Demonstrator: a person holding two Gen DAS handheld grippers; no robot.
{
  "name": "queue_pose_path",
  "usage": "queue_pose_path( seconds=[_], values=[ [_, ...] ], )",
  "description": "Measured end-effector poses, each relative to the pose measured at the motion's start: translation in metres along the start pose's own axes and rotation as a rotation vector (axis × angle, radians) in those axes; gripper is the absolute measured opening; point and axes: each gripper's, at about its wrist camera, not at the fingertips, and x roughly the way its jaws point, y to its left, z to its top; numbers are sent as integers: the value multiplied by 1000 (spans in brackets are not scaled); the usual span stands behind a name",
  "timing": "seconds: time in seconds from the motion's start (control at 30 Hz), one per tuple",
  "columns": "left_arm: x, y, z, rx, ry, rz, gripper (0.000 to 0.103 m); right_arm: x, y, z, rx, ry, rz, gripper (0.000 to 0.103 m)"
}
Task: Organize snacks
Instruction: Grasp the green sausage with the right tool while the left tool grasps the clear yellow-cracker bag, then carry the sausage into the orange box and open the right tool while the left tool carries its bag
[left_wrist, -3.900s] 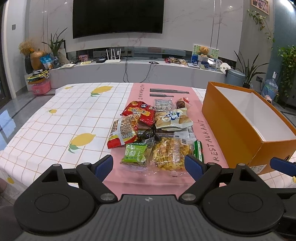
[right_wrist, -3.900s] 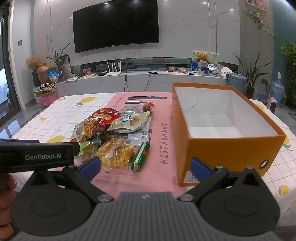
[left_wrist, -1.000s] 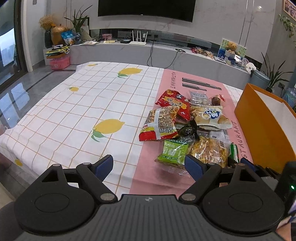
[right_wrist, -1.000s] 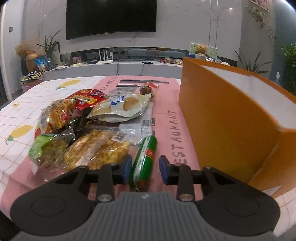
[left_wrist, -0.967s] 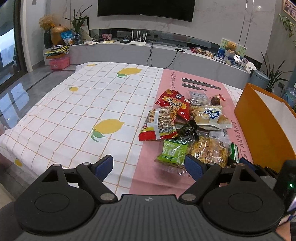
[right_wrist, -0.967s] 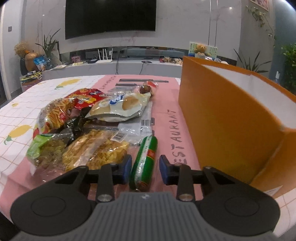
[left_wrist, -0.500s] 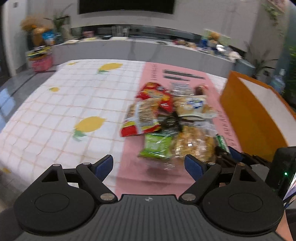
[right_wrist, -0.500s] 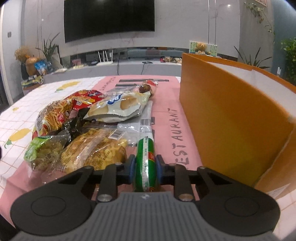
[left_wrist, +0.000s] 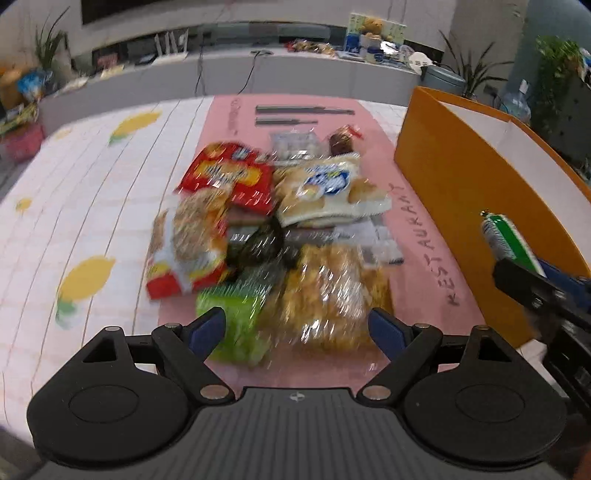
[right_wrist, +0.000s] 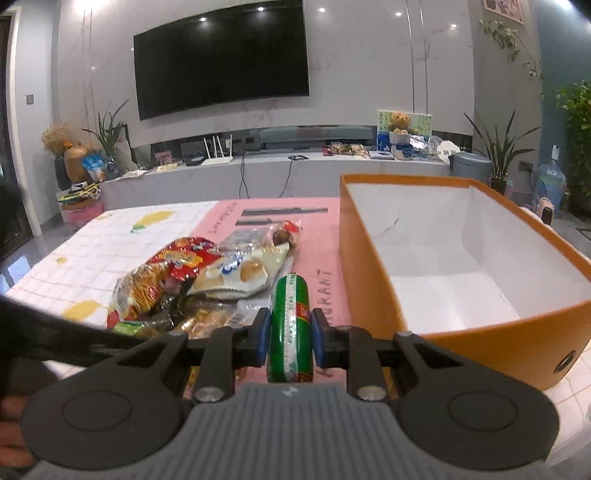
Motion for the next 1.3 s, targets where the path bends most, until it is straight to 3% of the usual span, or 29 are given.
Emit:
queue_pose_path(
  seconds=[0.1,0.23,0.37,0.43,0.7,0.73,0.77,0.97,1.2,1.3],
  values=[
    [6,-11,7,43,-14,-13,103,-5,-7,5,48,1,12,21],
    [29,-24,14,60,36,67,103,-10,-12,11,72,-13,32,21],
    [50,-25,18,-17,145,-19,103,-13,-13,14,69,-29,49,21],
    [57,-32,18,13,143,40,103,-13,-13,14,66,-32,52,21],
    [66,-41,14,-18,63,82,103,-17,-15,13,75,-47,60,21],
    [64,-40,14,-19,50,83,101,-19,-15,12,77,-51,60,21],
    [62,-40,15,-19,49,81,92,-20,-16,12,81,-54,61,21],
    [49,-26,24,-138,75,-20,83,-31,-24,18,110,-103,84,21],
    [5,-31,37,-134,-55,-47,83,-46,-46,32,157,-163,67,21],
    [-15,-34,43,-148,-102,-96,83,-56,-66,41,181,-194,40,21]
  ],
)
